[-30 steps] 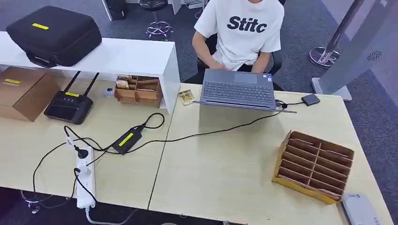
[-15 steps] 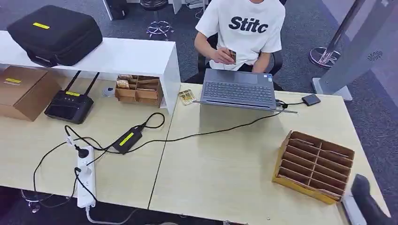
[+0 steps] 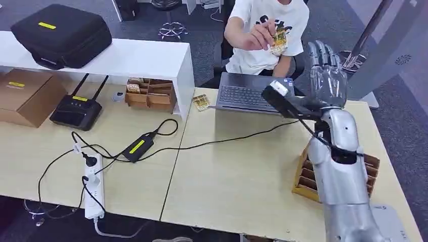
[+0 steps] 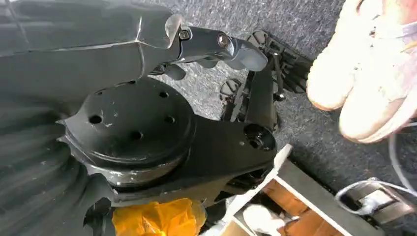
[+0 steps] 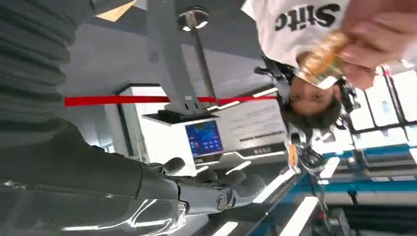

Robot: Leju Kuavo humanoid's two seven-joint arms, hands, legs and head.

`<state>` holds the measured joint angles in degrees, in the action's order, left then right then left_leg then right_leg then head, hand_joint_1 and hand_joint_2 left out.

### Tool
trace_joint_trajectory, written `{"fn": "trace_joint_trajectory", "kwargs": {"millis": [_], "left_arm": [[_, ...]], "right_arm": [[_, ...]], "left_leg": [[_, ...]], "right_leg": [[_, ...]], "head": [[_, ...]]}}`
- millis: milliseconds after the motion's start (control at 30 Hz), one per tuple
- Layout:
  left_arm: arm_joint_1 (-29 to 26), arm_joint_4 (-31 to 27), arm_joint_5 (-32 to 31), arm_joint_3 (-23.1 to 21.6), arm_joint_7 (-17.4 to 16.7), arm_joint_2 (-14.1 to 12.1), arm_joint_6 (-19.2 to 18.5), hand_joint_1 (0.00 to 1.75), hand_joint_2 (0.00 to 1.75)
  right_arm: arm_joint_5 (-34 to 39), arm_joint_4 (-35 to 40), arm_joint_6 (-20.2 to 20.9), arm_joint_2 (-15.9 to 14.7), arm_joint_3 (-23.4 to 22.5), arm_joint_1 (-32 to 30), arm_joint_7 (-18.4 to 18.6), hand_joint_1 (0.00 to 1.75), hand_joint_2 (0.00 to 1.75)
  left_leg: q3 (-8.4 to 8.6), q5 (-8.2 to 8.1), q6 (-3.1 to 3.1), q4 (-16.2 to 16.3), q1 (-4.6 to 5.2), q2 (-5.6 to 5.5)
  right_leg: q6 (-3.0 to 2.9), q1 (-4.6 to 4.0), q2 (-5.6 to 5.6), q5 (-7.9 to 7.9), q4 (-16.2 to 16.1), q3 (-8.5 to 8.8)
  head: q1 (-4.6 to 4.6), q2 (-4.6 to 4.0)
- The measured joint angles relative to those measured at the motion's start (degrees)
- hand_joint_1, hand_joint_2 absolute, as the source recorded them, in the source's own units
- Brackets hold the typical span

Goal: Pass the card to the sensor for recognition and then transmit it.

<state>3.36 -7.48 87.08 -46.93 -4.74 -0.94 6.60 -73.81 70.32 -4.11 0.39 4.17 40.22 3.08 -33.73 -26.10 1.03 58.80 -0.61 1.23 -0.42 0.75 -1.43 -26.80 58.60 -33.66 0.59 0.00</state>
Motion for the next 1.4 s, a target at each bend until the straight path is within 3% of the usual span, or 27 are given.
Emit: {"fn": "trace_joint_trajectory", "kwargs": {"millis": [200, 467, 500, 533, 867, 1267, 1400], "left_arm": [[0.06, 0.00, 0.68, -1.57, -0.22, -0.42, 0.00, 0.00, 1.75], [0.08, 0.00, 1.03, -2.16, -0.22, -0.61, -0.18, 0.00, 1.75], [0.08, 0.00, 1.20, -2.34, -0.37, -0.63, -0.20, 0.00, 1.75], [0.08, 0.00, 1.31, -2.51, -0.55, -0.66, -0.20, 0.00, 1.75], [0.07, 0.00, 2.38, -3.41, -0.96, -0.68, -0.04, 0.00, 1.75], [0.09, 0.00, 2.86, -4.39, -0.90, -0.68, 0.31, 0.00, 1.75], [0.08, 0.00, 2.86, -4.39, -0.90, -0.66, 0.70, 0.00, 1.75]], "right_arm": [[-1.96, -11.53, 0.46, 0.02, -0.07, 7.23, 0.98, 0.00, 1.75], [-2.95, -15.25, 0.74, 1.53, -1.09, 8.44, 0.81, 0.00, 1.75], [-3.65, -15.40, 0.48, 1.71, -1.09, 8.43, 0.83, 0.07, 1.75], [-4.44, -15.40, 0.15, 1.86, -1.11, 8.37, 0.98, 1.75, 1.75], [-7.28, -11.40, -2.19, 3.28, -3.54, 5.56, -1.21, 1.75, 1.75], [-7.17, -7.20, -1.86, 4.72, -4.50, 4.22, -2.90, 1.75, 1.75], [-1.00, -6.28, -0.92, 5.42, -5.40, 3.52, -5.56, 1.75, 1.75]], "left_leg": [[-0.07, 0.00, 0.00, 0.00, 0.00, -0.07], [-0.10, 0.00, 0.00, 0.00, 0.00, -0.07], [-0.10, 0.00, 0.00, 0.00, 0.00, -0.07], [-0.10, 0.00, 0.00, 0.00, 0.00, -0.07], [-0.15, 0.00, 0.00, 0.00, 0.00, -0.08], [-0.20, 0.00, 0.00, 0.00, 0.00, -0.06], [-0.21, 0.00, 0.00, 0.00, 0.00, -0.07]], "right_leg": [[0.00, 0.00, -0.07, 0.00, -0.01, -0.05], [0.00, 0.00, -0.06, 0.01, -0.01, -0.08], [0.00, 0.00, -0.06, 0.01, -0.01, -0.08], [0.00, 0.00, -0.07, 0.01, -0.01, -0.08], [0.00, 0.00, -0.07, 0.01, -0.02, -0.13], [0.00, 0.00, -0.05, 0.01, -0.02, -0.20], [0.00, 0.00, -0.06, 0.01, -0.02, -0.21]], "head": [[0.00, 0.00], [-0.02, 0.00], [-0.02, 0.00], [-0.02, 0.00], [-0.02, 0.00], [0.00, 0.00], [-0.04, 0.00]]}}
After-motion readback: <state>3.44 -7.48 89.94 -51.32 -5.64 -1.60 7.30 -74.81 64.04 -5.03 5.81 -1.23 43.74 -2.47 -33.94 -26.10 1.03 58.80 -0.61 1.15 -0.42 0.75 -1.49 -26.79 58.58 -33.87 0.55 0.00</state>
